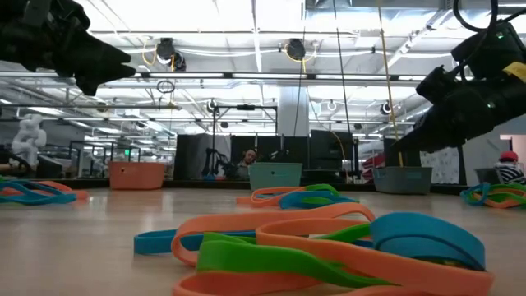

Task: Sort rubber bands into baskets
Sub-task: Put the blue rubber band into the light blue bin

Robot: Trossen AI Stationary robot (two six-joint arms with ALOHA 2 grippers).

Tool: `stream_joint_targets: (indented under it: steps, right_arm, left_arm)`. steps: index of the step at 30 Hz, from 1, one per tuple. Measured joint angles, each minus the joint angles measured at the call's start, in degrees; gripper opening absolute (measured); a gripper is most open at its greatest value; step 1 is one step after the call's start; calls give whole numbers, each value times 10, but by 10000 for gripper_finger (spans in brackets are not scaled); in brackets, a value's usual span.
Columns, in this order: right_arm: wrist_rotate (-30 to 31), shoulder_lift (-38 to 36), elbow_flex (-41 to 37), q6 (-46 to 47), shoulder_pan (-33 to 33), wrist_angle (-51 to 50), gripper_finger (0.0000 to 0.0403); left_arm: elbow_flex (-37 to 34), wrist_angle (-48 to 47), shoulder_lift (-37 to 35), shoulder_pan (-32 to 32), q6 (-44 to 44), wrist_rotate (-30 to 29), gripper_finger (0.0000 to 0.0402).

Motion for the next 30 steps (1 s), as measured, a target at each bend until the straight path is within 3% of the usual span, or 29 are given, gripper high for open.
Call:
stream_joint_targets:
  steps: [11, 22, 28, 30]
  right_arm:
    - [0, 1, 45, -26, 0, 39, 0]
    - [1, 106, 271, -106, 21, -104, 0]
    - [-5, 151, 342, 16, 22, -103, 0]
    - [-34, 162, 357, 40, 21, -103, 0]
  left_arm:
    - [10, 25, 28, 0, -13, -10, 183]
    - [134, -13, 235, -15, 1, 71, 183]
    - [180, -46, 341, -49, 0, 73, 183]
    - [189, -49, 370, -61, -4, 73, 183]
